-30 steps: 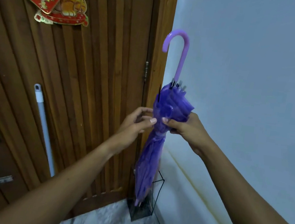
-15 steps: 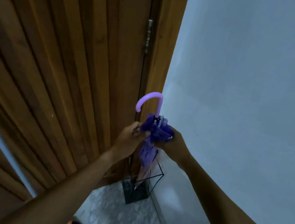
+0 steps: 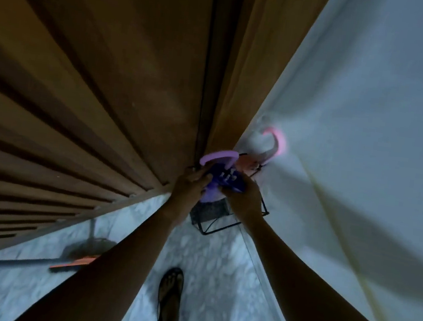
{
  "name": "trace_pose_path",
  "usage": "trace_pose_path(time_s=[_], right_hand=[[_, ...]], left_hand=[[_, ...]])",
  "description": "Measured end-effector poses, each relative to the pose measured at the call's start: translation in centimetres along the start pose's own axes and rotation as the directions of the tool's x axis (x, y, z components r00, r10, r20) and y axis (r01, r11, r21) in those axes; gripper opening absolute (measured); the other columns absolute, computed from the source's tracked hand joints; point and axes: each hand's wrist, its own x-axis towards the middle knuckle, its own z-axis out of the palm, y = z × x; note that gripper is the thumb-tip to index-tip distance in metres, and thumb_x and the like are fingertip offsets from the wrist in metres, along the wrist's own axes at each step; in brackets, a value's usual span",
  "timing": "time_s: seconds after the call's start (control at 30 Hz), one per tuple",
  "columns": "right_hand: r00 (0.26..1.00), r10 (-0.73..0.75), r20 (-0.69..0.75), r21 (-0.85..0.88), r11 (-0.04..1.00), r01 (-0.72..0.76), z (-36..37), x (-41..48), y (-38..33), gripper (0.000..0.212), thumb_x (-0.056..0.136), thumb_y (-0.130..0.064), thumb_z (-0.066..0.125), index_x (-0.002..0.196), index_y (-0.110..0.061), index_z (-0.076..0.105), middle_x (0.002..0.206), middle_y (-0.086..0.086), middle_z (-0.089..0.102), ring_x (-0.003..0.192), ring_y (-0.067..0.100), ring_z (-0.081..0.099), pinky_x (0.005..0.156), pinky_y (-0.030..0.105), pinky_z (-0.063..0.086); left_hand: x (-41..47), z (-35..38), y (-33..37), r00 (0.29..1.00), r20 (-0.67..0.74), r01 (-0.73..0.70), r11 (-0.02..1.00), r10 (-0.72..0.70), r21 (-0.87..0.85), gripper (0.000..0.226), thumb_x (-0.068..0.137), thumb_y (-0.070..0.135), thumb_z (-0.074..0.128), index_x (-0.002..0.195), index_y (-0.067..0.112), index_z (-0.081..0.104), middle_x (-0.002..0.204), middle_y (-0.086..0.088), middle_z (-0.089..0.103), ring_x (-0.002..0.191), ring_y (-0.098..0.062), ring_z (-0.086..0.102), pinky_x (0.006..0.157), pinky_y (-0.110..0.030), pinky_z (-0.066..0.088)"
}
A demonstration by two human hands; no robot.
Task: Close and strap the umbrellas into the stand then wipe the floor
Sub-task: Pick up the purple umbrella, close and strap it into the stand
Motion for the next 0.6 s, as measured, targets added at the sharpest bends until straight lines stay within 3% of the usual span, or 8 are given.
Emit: trace_pose_path(time_s=[0.13, 0.23, 0.33, 0.43, 0.53, 0.6], right_hand=[[0.994, 0.11, 0.014, 0.029, 0.993, -0.111, 2.7, 3.1, 3.2, 0.047, 0.09, -0.026, 0.074, 0.134, -0.017, 0.06, 0.127, 0.004, 0.07, 0.115, 0.019, 0.065, 0.096, 0.03, 0.049], [0.992, 0.121, -0.027, 0.068, 0.991, -0.119, 3.5, 4.4, 3.3, 0.046, 0.095, -0.025, 0.068, 0.139, -0.017, 0.056, 0.131, 0.001, 0.067, 0.11, 0.011, 0.059, 0.084, 0.019, 0.043], [0.991, 0.109, -0.074, -0.014, 0.994, -0.111, 3.4, 4.5, 2.5, 0.051, 0.091, -0.032, 0.073, 0.139, -0.023, 0.057, 0.13, 0.001, 0.068, 0.116, 0.021, 0.063, 0.086, 0.023, 0.044], [0.978, 0.127, -0.165, -0.019, 0.991, -0.132, 2.9, 2.6, 1.0, 0.058, 0.085, -0.036, 0.079, 0.137, -0.022, 0.058, 0.132, 0.004, 0.067, 0.12, 0.025, 0.062, 0.09, 0.026, 0.042], [0.975, 0.076, -0.206, -0.02, 0.996, -0.082, 2.4, -0.4, -0.6, 0.058, 0.08, -0.029, 0.083, 0.133, -0.02, 0.06, 0.126, 0.004, 0.069, 0.115, 0.023, 0.064, 0.079, 0.021, 0.042], [0.978, 0.028, -0.208, -0.041, 0.998, -0.037, 2.0, -2.9, -1.6, 0.059, 0.079, -0.026, 0.084, 0.132, -0.018, 0.06, 0.123, 0.001, 0.069, 0.111, 0.016, 0.062, 0.076, 0.021, 0.041]], left_hand=[[4.5, 0.0, -3.0, 0.994, -0.055, 0.087, 0.994, -0.09, -0.065, 0.026, 0.101, 0.003, 0.05, 0.108, 0.024, 0.065, 0.126, -0.015, 0.061, 0.128, -0.037, 0.054, 0.111, -0.048, 0.042], [6.0, 0.2, -3.3, 0.997, -0.019, 0.077, 0.99, -0.08, -0.114, 0.028, 0.103, 0.001, 0.042, 0.12, 0.015, 0.06, 0.129, -0.015, 0.06, 0.121, -0.033, 0.056, 0.097, -0.038, 0.047], [6.4, 0.5, -2.7, 0.999, -0.032, 0.042, 0.996, -0.044, -0.081, 0.033, 0.1, -0.002, 0.043, 0.11, 0.021, 0.064, 0.099, 0.002, 0.069, 0.094, -0.02, 0.062, 0.081, -0.029, 0.047], [5.1, 0.3, -1.7, 0.994, -0.105, -0.021, 1.0, 0.02, -0.005, 0.04, 0.092, -0.005, 0.056, 0.097, 0.032, 0.071, 0.085, 0.018, 0.074, 0.091, -0.017, 0.063, 0.084, -0.031, 0.046], [1.6, -0.7, -0.6, 0.991, -0.098, -0.08, 0.991, 0.09, 0.104, 0.033, 0.083, 0.002, 0.066, 0.108, 0.023, 0.069, 0.092, 0.027, 0.073, 0.095, -0.002, 0.067, 0.084, -0.019, 0.05], [-1.5, -1.6, -0.3, 0.991, -0.088, -0.081, 0.975, 0.101, 0.205, 0.042, 0.079, 0.015, 0.066, 0.121, 0.013, 0.066, 0.107, 0.015, 0.073, 0.104, -0.005, 0.065, 0.091, -0.023, 0.051]])
